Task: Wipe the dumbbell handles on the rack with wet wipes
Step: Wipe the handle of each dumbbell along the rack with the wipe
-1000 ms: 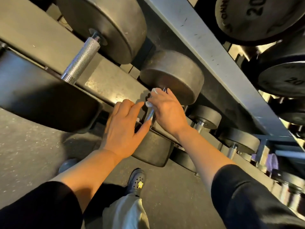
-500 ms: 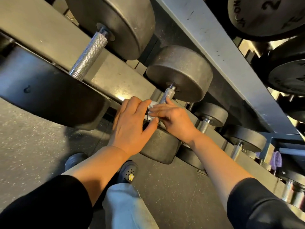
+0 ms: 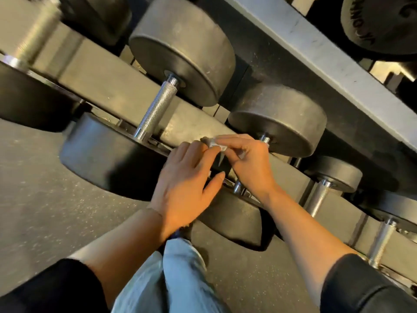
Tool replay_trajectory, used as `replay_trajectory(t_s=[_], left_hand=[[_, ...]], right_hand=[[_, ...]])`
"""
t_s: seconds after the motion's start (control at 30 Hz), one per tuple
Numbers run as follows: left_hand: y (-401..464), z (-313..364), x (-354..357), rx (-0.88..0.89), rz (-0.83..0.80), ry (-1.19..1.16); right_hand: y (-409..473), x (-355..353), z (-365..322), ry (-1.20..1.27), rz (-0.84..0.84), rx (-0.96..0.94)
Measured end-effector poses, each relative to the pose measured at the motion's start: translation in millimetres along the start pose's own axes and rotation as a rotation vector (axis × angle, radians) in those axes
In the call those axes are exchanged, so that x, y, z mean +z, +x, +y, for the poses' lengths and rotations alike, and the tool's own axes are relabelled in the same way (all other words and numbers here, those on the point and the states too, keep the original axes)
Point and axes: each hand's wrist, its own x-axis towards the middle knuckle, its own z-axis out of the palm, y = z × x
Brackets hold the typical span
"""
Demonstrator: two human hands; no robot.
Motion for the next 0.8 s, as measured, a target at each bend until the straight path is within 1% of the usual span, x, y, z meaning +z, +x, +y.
replay_trajectory(t_s=[0.07, 0.13, 0.23, 0.27, 0.33, 0.4, 0.47, 0.53, 0.6, 0.8], left_hand=[[10, -15, -24, 0.066, 0.037, 0.098], [22, -32, -48, 0.089, 0.047, 0.15], [33, -64, -70, 0.026, 0.002, 0.23], [34, -72, -74, -0.017, -0.018, 0.249], [35, -78, -76, -0.095, -0.04, 0.265], [35, -76, -75, -0.115, -0.06, 0.267], [36, -74, -76, -0.143, -0.058, 0.255], [36, -74, -77, -0.147, -0.054, 0.26], [37, -74, -78, -0.145, -0.056, 0.271], [37, -74, -77, -0.147, -0.069, 0.286]], right_hand=[[20, 16, -12, 0.033, 0.007, -0.004], [37, 34, -22, 0.072, 0.03, -0.009], [58, 54, -33, 0.161, 0.082, -0.056], [63, 60, -36, 0.141, 0.085, -0.031], [72, 71, -39, 0.023, 0.101, 0.063], [74, 80, -43, -0.023, 0.203, 0.119], [76, 87, -48, 0.027, 0.306, 0.137], [78, 95, -51, 0.056, 0.354, 0.157], [79, 100, -53, 0.101, 0.359, 0.174], [70, 102, -54, 0.24, 0.319, 0.13]])
